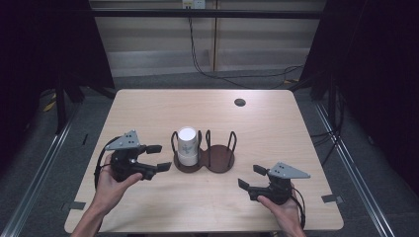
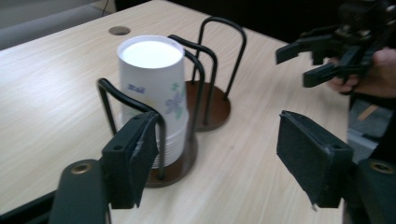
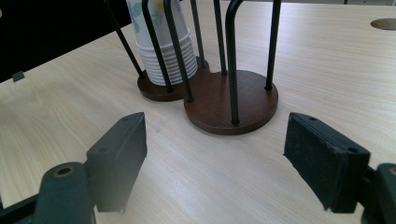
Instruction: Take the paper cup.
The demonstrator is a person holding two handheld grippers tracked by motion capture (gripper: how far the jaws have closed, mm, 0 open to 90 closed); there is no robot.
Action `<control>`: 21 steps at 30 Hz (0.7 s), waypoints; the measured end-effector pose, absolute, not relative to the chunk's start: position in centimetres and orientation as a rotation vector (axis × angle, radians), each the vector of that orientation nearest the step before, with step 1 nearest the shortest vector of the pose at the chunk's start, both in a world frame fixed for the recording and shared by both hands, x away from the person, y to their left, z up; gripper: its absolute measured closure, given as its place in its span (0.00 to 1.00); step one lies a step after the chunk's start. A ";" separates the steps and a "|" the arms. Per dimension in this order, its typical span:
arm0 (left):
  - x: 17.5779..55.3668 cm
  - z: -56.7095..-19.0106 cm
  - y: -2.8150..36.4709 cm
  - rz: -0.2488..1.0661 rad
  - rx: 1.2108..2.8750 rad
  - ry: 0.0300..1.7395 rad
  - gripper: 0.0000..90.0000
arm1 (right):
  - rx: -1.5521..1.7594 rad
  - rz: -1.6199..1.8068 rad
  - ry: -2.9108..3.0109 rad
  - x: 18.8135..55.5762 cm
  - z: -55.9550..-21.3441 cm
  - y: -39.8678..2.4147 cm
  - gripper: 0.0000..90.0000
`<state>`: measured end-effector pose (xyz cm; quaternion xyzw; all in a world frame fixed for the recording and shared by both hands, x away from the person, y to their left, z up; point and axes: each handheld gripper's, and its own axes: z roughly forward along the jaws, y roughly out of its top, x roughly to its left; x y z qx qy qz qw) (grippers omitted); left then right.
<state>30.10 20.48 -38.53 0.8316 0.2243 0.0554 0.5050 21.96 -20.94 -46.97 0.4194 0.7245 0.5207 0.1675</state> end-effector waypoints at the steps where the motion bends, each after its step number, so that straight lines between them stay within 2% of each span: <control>1: 30.2 -38.3 20.4 0.151 2.014 0.543 0.33 | 1.193 1.481 2.062 22.0 -47.0 -20.9 0.23; 21: 33.6 -36.0 18.2 0.142 2.100 0.541 0.29 | 1.160 1.487 2.083 21.7 -46.8 -20.7 0.25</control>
